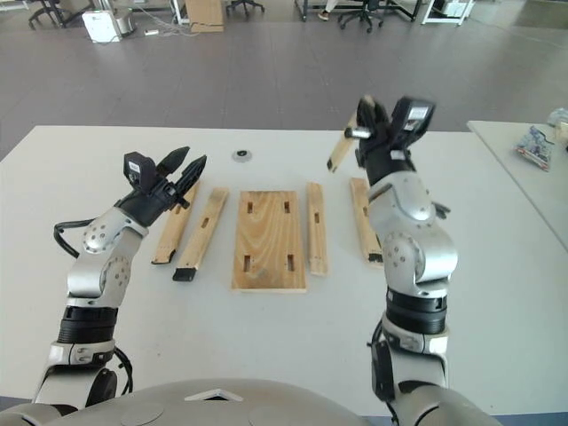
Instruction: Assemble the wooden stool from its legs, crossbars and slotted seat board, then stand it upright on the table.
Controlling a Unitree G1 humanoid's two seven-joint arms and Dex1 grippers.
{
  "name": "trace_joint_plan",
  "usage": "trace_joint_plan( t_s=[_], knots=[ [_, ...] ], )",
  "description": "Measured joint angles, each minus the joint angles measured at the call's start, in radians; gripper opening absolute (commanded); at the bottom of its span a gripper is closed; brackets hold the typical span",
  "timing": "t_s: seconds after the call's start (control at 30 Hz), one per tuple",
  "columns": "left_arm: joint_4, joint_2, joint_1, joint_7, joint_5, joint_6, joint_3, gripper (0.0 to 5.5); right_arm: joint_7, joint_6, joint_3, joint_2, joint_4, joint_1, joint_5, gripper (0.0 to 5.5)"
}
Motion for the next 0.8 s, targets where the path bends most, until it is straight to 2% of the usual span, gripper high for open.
trace_joint_plan(
  t_s=[0.17,0.37,0.8],
  knots=[
    [-0.015,-0.012,0.019,0.044,0.011,-0.004,0.004,2.20,-0.027,-0.066,0.050,0.109,0.038,0.105,-0.106,0.42],
    [-0.015,-0.024,0.019,0.056,0.032,-0.009,0.000,2.20,-0.014,-0.106,0.076,0.169,0.103,0.134,-0.171,0.42],
    [-0.021,-0.024,0.018,0.053,0.032,-0.019,-0.008,2.20,0.030,-0.156,0.063,0.192,0.192,0.137,-0.237,0.42]
  ],
)
